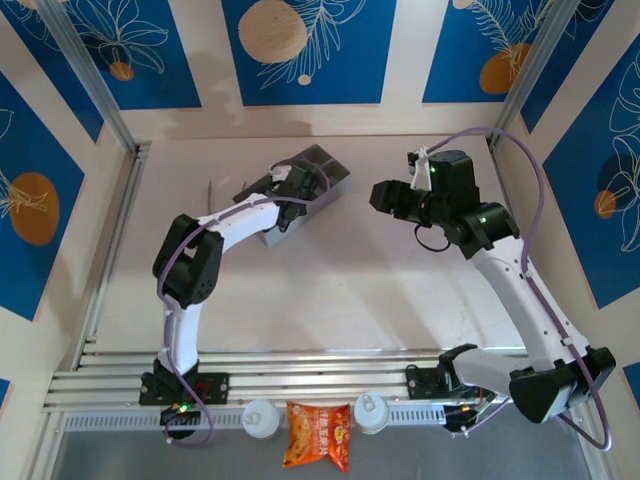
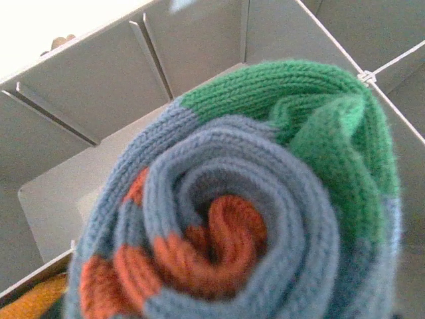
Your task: Roll the socks
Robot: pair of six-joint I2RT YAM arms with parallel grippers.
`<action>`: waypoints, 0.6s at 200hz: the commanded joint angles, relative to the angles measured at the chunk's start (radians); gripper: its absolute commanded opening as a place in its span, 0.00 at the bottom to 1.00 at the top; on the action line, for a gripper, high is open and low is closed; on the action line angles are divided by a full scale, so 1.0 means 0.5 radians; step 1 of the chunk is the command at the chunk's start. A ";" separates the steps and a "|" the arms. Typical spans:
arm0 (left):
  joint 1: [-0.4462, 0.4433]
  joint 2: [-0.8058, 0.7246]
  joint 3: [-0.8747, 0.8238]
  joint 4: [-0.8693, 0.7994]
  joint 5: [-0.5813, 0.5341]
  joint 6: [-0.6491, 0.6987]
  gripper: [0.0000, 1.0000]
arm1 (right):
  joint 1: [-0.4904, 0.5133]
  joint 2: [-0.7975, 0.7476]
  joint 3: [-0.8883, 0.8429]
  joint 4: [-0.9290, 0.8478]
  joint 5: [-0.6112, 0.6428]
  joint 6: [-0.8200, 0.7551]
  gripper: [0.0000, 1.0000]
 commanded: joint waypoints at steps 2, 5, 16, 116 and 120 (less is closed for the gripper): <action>-0.003 -0.093 -0.060 -0.083 0.075 -0.021 0.48 | -0.021 -0.021 -0.027 -0.024 -0.065 0.026 0.52; -0.002 -0.105 -0.056 -0.101 0.078 -0.028 0.53 | -0.022 -0.019 -0.026 -0.018 -0.068 0.031 0.52; 0.000 -0.146 -0.036 -0.161 0.099 -0.045 0.60 | -0.026 -0.012 -0.029 -0.006 -0.078 0.040 0.52; 0.109 -0.319 0.302 -0.674 0.447 -0.223 0.87 | -0.033 0.017 -0.015 0.024 -0.092 0.078 0.51; 0.118 -0.330 0.309 -0.672 0.469 -0.224 0.84 | -0.034 0.017 -0.018 0.023 -0.090 0.076 0.51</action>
